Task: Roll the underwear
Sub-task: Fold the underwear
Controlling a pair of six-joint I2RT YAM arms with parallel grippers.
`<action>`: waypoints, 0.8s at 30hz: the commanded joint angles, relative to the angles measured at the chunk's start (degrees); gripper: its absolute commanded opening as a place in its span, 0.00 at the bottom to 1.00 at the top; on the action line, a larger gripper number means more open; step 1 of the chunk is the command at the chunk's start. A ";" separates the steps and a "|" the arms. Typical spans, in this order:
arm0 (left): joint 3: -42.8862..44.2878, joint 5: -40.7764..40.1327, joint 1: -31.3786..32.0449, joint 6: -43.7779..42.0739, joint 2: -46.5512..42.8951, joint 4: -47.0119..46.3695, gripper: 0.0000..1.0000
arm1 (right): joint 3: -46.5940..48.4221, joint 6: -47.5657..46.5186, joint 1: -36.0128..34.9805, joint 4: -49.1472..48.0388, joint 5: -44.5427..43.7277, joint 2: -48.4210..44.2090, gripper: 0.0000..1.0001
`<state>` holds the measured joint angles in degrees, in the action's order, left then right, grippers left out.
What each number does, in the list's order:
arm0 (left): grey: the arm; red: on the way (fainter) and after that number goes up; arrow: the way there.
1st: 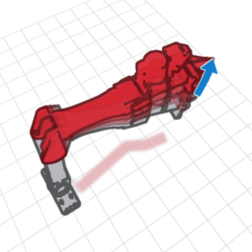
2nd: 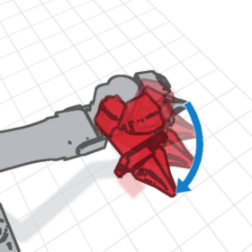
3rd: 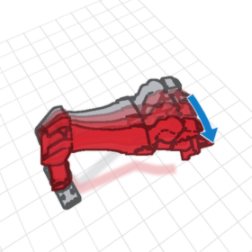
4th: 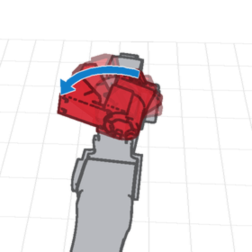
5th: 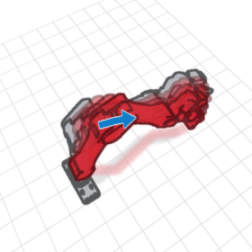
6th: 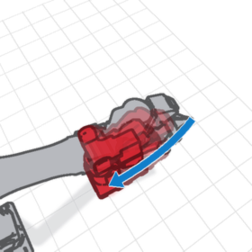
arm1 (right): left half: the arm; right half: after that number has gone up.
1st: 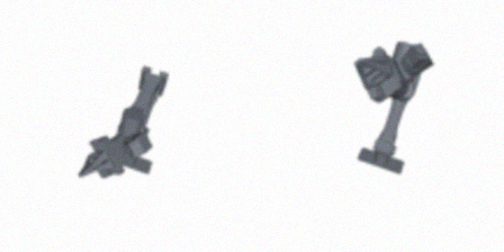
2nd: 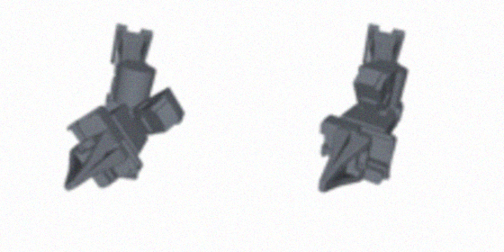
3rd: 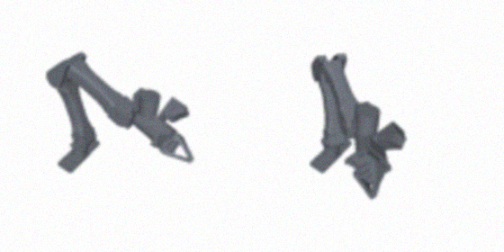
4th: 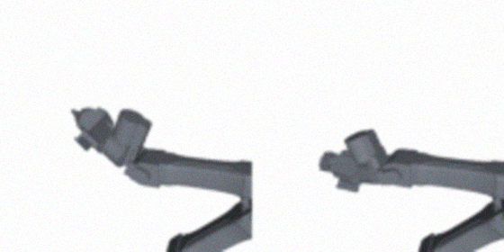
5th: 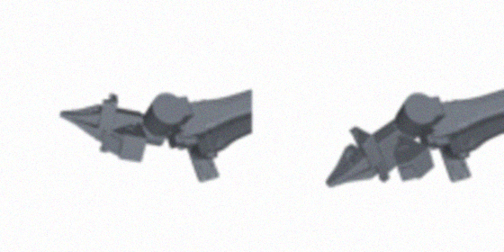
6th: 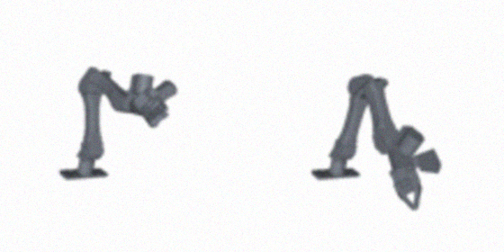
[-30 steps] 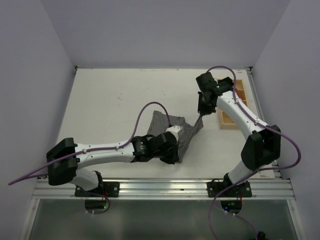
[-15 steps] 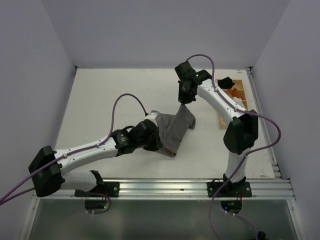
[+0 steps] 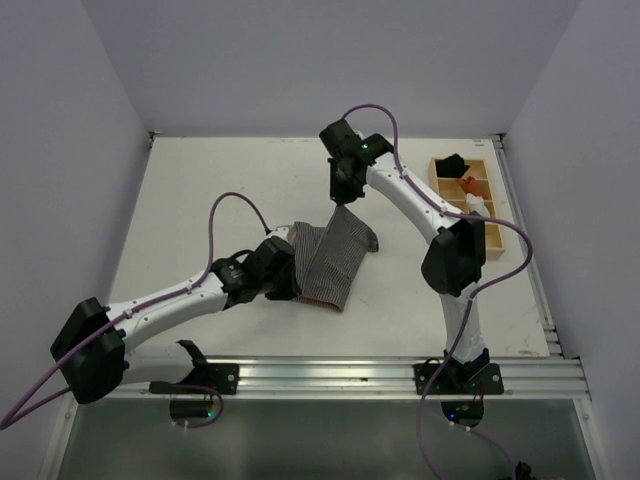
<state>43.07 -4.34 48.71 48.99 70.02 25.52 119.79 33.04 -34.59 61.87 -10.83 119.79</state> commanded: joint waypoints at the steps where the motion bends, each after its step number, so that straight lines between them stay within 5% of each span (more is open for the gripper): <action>1: -1.49 1.08 -1.69 1.37 -1.38 1.38 0.00 | 4.40 0.63 -0.48 0.45 1.07 1.85 0.00; 13: -0.80 2.75 -2.74 0.49 -1.20 1.03 0.00 | 7.57 -0.34 -1.45 3.35 -4.19 2.21 0.00; 24: 8.51 8.55 1.21 -3.11 6.52 -4.95 0.00 | -16.06 -2.18 10.41 -0.34 -6.39 -15.89 0.00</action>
<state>46.98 1.80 47.83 48.18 74.48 24.34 106.76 32.18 -27.40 62.85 -14.13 111.48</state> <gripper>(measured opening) 0.013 0.011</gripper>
